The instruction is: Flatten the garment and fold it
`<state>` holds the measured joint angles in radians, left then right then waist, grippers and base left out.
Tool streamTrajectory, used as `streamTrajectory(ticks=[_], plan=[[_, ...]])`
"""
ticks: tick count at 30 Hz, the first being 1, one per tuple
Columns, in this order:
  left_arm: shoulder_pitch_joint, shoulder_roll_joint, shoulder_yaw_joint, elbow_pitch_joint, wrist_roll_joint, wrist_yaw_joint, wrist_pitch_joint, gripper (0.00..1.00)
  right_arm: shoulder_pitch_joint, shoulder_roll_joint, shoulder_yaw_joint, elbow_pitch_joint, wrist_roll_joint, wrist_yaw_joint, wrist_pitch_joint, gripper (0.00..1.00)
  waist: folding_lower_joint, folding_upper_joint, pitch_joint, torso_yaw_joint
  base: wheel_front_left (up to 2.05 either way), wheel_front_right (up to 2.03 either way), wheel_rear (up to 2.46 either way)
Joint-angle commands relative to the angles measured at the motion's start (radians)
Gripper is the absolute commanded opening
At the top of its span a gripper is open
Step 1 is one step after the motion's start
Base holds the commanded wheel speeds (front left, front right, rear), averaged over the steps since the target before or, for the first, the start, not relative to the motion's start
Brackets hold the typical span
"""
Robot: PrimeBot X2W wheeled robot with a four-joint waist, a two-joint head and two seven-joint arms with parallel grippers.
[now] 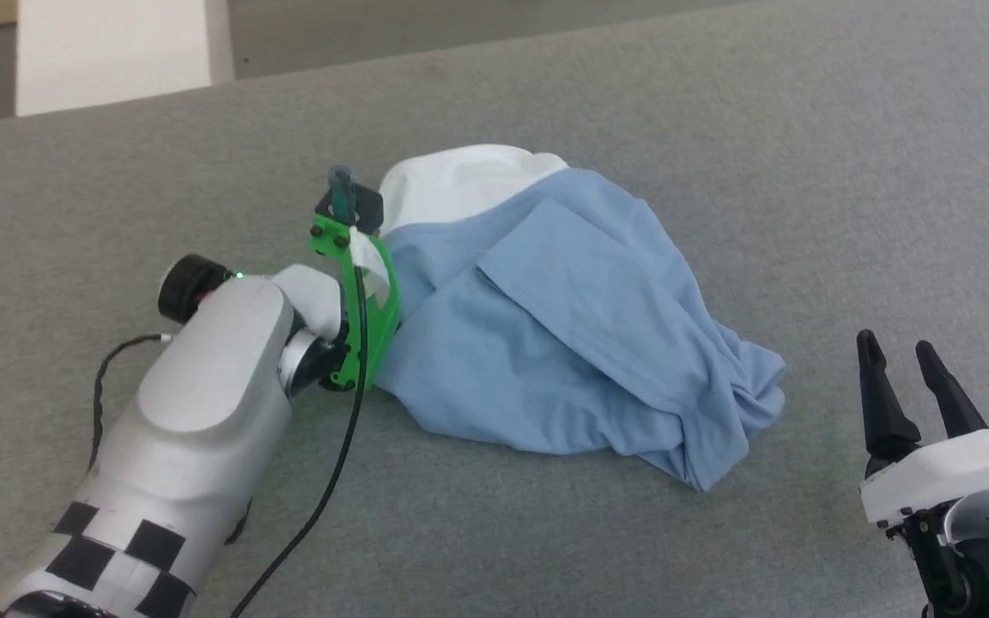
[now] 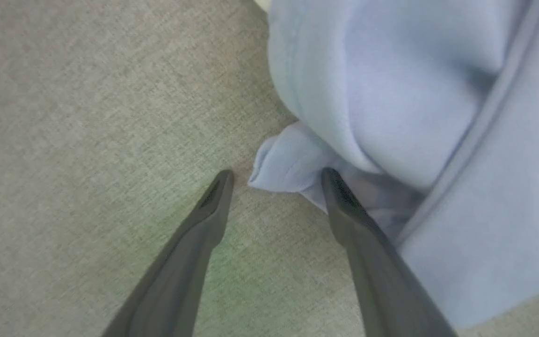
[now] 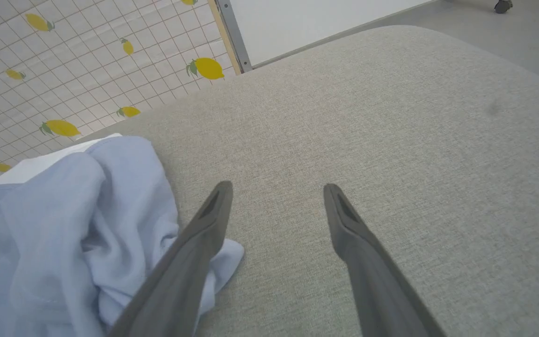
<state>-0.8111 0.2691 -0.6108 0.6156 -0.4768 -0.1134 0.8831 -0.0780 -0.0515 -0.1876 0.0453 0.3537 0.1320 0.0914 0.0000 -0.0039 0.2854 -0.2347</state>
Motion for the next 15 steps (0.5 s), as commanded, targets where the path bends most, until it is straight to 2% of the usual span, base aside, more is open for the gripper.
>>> streamTrajectory(ticks=[1, 2, 7, 15], plan=[[0.028, 0.002, -0.016, 0.007, -0.016, -0.007, 0.013, 0.33, -0.018, 0.001, 0.002, 0.005, 0.006, -0.001, -0.011, 1.00, 0.0000, 0.0039, 0.026, -0.019, 0.00, 0.00, 0.00], [0.035, 0.001, -0.014, -0.002, -0.027, -0.008, 0.008, 0.00, -0.019, 0.001, 0.003, 0.009, 0.007, -0.001, -0.012, 1.00, 0.0000, 0.0039, 0.026, -0.015, 0.00, 0.00, 0.00], [0.062, -0.017, 0.013, -0.050, -0.093, -0.011, -0.043, 0.00, -0.024, 0.001, -0.005, 0.031, -0.006, -0.001, -0.018, 1.00, 0.0000, 0.0039, 0.002, 0.029, 0.00, 0.00, 0.00], [0.056, -0.037, 0.166, -0.141, -0.198, 0.023, -0.221, 0.00, -0.017, 0.001, -0.037, 0.025, -0.051, -0.001, 0.023, 1.00, 0.0000, 0.0039, -0.081, 0.162, 0.00, 0.00, 0.00]])
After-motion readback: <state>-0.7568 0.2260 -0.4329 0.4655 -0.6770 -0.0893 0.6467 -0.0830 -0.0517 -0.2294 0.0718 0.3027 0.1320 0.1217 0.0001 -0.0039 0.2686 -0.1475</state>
